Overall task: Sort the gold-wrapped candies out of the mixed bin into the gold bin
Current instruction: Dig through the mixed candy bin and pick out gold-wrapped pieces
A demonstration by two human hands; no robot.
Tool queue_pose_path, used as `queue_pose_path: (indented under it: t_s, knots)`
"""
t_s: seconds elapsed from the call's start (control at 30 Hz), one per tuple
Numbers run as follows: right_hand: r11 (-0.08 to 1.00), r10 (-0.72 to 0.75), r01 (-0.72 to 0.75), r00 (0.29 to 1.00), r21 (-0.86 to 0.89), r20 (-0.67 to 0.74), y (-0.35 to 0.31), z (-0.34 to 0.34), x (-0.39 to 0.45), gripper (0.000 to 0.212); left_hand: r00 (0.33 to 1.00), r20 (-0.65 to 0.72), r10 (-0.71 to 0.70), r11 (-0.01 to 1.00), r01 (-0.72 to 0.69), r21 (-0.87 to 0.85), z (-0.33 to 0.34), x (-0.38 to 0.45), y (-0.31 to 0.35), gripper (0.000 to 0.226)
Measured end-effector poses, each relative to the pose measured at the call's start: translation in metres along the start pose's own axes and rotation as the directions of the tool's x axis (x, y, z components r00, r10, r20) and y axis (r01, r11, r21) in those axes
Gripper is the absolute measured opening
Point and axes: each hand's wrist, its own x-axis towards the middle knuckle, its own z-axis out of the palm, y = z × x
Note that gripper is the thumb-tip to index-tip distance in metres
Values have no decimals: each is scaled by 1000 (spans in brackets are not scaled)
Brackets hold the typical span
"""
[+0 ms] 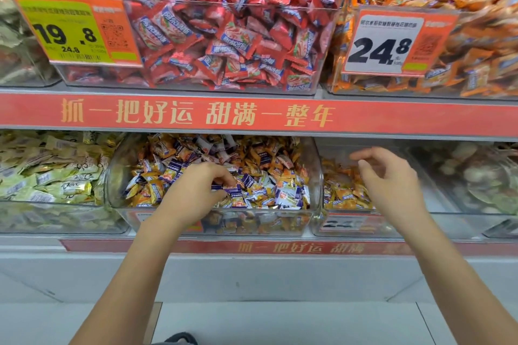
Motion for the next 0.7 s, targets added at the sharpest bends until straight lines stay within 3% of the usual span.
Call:
queue_pose_path:
  t_s: [0.07,0.17,0.33,0.43,0.5,0.6,0.7]
  knots:
    - [990,-143,143,989,1,41,-21,20,-8,21,1000,0,2,1000,-2,-9,0,1,-1,20]
    - [952,-291,307,899,2,328,-45,53,2,25,1000,-17,1,1000,-1,-13,-1,0,-4,22]
    - [906,-192,379,765,-188,615,-75,99,48,61,1000,-27,7,1000,-8,-18,-1,-1,-6,19]
    - [881,-180,438,658,-178,731,-82,124,61,84,1000,-27,8,1000,-8,-11,-1,0,-9,18]
    - [873,-177,448,661,-194,730,-82,136,66,83,1000,-24,6,1000,-6,-4,-1,-1,-11,18]
    - [924,-156,345,736,-166,658,-86,150,64,67,999,-49,19,1000,-19,-4,-1,-1,-10,24]
    - [920,-220,373,746,-122,628,-89,161,54,62,992,-124,23,998,-16,58,0,0,-7,33]
